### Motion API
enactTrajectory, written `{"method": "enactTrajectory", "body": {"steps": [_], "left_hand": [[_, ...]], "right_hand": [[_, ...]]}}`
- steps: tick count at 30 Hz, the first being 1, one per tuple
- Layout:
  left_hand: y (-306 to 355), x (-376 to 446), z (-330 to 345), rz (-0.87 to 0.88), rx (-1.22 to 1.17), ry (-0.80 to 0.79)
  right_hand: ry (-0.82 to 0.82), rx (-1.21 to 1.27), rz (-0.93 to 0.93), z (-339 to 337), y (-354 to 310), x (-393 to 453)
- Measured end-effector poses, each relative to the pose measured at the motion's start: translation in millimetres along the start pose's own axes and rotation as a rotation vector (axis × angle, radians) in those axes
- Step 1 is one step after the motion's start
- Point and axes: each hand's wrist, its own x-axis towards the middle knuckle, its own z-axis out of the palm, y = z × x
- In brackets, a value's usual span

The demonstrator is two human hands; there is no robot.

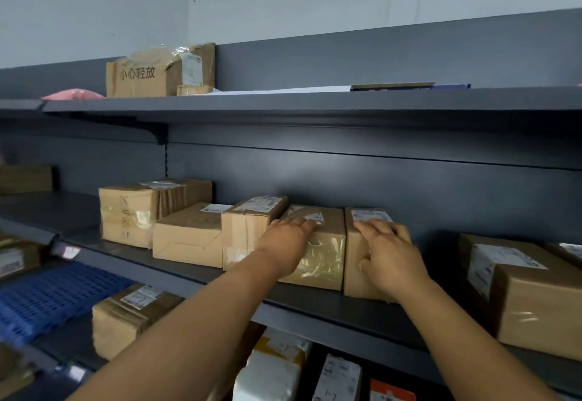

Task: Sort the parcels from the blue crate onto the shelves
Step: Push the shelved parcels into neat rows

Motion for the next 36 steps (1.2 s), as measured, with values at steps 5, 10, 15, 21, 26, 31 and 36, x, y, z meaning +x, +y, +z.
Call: {"method": "enactTrajectory", "body": {"steps": [5, 10, 15, 21, 26, 31, 36], "left_hand": [[-23, -3, 1, 0.006, -0.003, -0.028], [-38, -7, 0, 0.028, 0.018, -0.038], [-63, -25, -4, 0.063, 0.009, 0.009], [-120, -52, -17, -0.072, -0.004, 0.098], [-179, -72, -8, -0.251, -0.006, -0.069], [-207, -76, 15, -0.237, -0.077, -0.206], [-216, -66, 31, -0.241, -0.118, -0.174]], "right_hand": [[-0.001, 0.006, 0.007, 10, -19, 8], [-0.042, -0.039, 0.076, 11, -43, 13], [-0.001, -0.229, 0.032, 27, -86, 16], [-0.007, -0.19, -0.074, 60, -141, 32], [0.042, -0.218, -0.062, 70, -160, 51], [0.088, -0.228, -0.045, 77, -166, 57], [0.123, -0.255, -0.021, 79, -176, 59]]}}
